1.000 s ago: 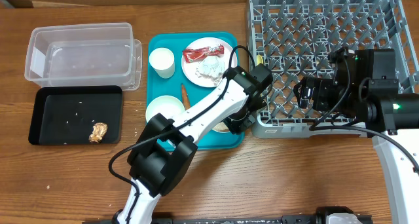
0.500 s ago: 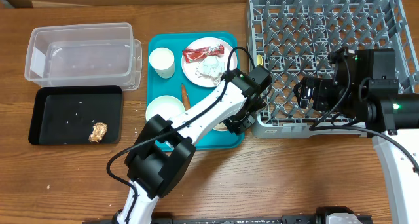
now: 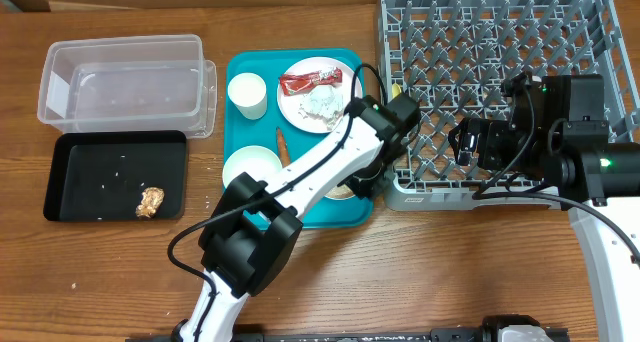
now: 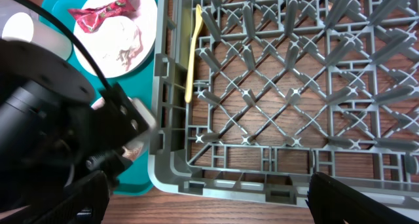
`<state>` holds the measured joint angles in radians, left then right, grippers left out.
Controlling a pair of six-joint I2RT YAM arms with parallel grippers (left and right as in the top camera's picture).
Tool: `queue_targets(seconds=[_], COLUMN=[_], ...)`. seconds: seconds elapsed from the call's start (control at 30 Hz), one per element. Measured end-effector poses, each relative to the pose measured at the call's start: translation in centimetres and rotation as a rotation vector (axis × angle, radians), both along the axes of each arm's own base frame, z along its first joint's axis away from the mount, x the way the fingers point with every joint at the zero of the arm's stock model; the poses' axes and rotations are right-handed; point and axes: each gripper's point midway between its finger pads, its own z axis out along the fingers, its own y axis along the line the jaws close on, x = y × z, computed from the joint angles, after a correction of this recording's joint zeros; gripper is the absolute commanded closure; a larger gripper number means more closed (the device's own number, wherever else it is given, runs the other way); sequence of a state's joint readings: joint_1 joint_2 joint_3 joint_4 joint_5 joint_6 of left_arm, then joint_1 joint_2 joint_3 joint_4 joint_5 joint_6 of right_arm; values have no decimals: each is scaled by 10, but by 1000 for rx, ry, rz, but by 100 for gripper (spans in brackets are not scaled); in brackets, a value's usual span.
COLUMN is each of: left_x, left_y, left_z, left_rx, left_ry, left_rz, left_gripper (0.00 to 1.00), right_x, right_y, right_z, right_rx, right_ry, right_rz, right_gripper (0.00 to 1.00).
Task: Sort waste into correct bins and load items into the dishwasher
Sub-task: 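Reach the left gripper to the rice bowl and grasp its rim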
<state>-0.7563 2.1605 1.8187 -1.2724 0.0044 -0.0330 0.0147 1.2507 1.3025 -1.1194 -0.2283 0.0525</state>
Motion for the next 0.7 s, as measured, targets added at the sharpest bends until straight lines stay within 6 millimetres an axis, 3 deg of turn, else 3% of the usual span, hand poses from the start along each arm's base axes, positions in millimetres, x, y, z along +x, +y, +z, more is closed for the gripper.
queue_targets(seconds=[0.1,0.33,0.53,0.7], left_x=[10,39,64,73], left_y=[7,25,4,0], left_z=[10,12,15,17], left_rx=[-5,-59,-165,-199], left_ry=[-7,-10,-84,-100], left_rz=[129,404,529,635], left_gripper=[76,58,46,50], right_x=[0,0,1,3], right_y=[0,0,0,0], right_z=[0,0,-1,-6], right_rx=[0,1,0,0], right_ry=[-1,0,2,20], right_rz=[0,0,0,0], right_gripper=[0,0,0,0])
